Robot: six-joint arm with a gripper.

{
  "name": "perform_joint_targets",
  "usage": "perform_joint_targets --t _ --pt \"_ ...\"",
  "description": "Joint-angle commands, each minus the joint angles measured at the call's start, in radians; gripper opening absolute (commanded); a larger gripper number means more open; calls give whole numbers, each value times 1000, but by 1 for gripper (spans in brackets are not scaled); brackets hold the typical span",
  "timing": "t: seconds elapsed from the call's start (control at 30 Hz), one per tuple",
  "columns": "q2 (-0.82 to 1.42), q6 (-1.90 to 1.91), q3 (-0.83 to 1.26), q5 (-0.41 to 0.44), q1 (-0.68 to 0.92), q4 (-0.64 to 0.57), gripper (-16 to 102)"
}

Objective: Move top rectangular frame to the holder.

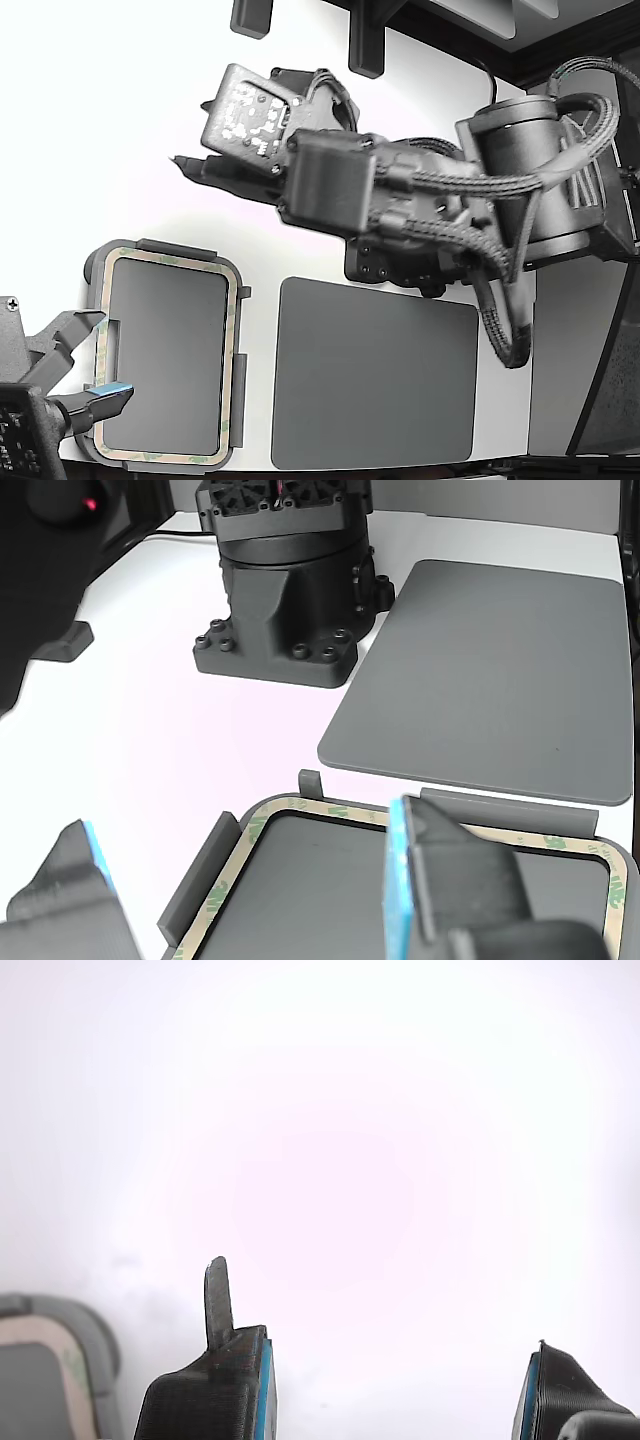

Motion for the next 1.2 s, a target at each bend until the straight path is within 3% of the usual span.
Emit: perform_joint_targets --t 0.0,0.2,0.3,0.83,1.17 --pt "249 -86 222 -31 -64 -169 100" --pt "612 -178 621 -213 -230 -382 100" --pt "765 -164 781 -249 -253 -457 100" --pt "1308 -140 1252 -311 -268 -380 100" --pt "1310 -163 1281 -350 -270 -383 100"
